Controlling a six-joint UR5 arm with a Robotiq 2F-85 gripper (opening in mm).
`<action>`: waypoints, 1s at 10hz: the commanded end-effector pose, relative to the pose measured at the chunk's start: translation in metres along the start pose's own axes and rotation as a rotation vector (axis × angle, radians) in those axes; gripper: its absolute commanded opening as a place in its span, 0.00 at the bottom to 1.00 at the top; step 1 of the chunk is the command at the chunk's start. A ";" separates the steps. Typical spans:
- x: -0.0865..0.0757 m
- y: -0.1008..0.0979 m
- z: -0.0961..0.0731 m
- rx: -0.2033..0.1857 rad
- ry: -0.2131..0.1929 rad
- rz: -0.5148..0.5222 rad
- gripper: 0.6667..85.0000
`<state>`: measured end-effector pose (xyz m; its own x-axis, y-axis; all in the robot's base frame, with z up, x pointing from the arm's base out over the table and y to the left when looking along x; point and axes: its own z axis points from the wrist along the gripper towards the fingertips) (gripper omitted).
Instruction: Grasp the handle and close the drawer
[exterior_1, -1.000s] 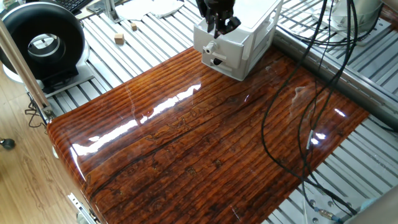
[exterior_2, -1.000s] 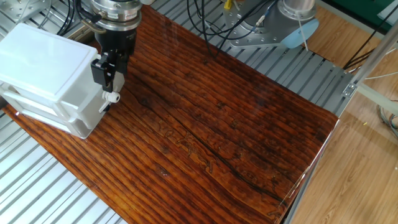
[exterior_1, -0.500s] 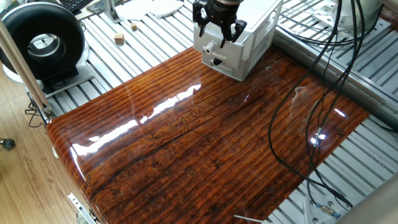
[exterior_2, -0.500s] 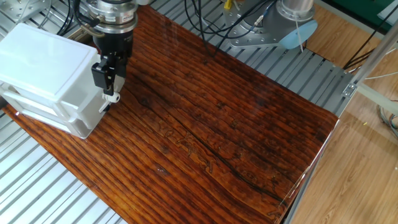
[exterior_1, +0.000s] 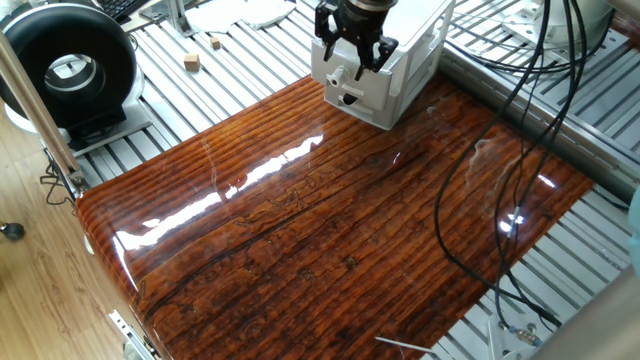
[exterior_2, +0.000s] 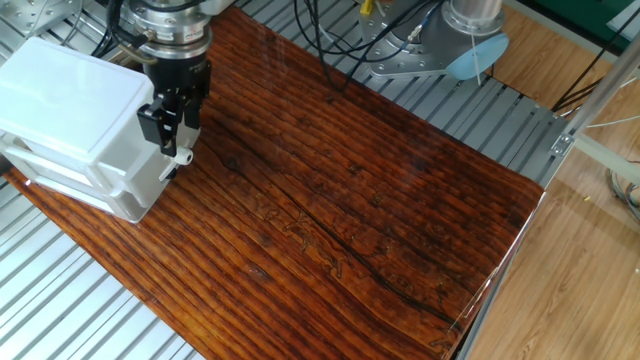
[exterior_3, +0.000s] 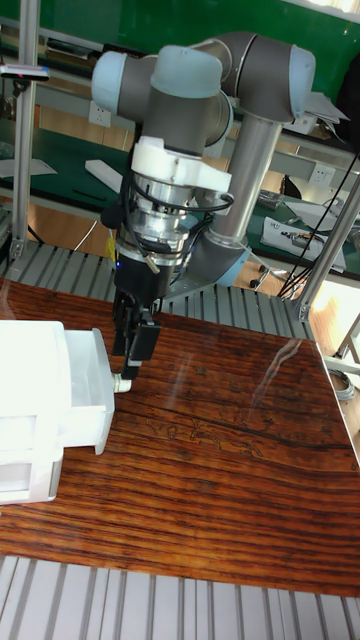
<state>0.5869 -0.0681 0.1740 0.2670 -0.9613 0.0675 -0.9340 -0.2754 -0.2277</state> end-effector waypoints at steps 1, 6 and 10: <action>0.000 -0.002 0.006 0.009 -0.016 0.028 0.70; -0.002 -0.005 0.018 0.017 -0.024 0.025 0.71; -0.001 -0.007 0.024 0.029 -0.022 0.027 0.71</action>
<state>0.5954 -0.0667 0.1548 0.2534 -0.9661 0.0491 -0.9351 -0.2576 -0.2434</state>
